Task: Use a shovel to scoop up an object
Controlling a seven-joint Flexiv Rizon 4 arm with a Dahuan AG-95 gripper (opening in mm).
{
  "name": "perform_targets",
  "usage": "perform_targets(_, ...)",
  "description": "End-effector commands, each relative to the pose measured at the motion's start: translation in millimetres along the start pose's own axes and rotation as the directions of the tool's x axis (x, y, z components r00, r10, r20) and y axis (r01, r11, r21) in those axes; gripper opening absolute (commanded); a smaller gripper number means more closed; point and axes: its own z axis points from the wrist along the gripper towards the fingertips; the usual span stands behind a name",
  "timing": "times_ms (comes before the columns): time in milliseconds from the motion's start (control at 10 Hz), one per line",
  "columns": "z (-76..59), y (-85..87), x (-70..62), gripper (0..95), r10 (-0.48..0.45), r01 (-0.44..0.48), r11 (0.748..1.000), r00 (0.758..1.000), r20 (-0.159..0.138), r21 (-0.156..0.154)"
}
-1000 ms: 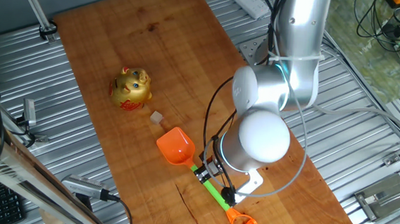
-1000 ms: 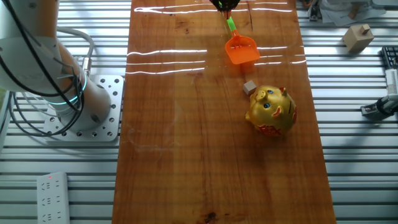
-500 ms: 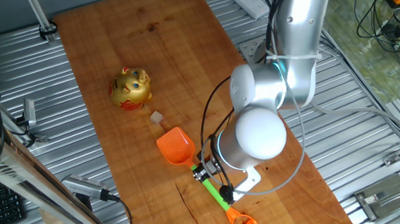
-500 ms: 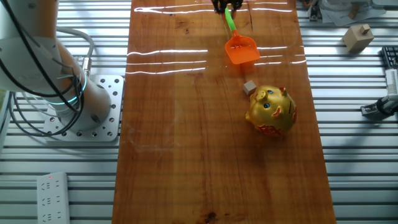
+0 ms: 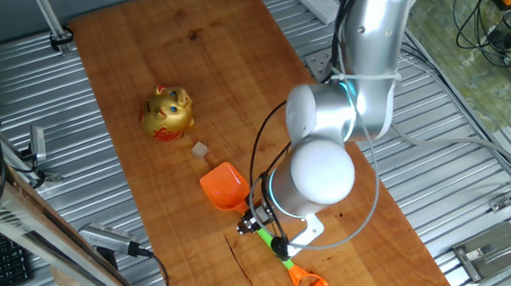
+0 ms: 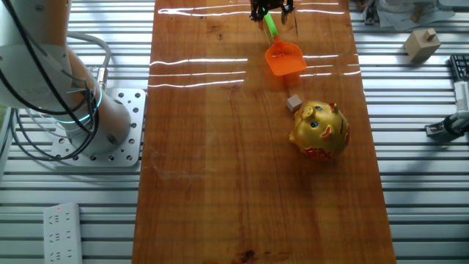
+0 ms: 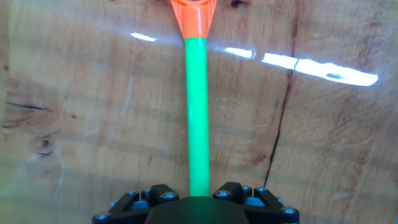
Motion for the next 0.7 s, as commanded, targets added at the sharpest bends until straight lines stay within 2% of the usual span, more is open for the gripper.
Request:
perform_targets(100, -1.2, -2.6, 4.2, 57.0, 0.001, -0.001, 1.000, 1.000, 0.005, 0.000)
perform_targets(700, 18.6, -2.0, 3.2, 57.0, 0.005, -0.005, 1.000, 1.000, 0.009, 0.001)
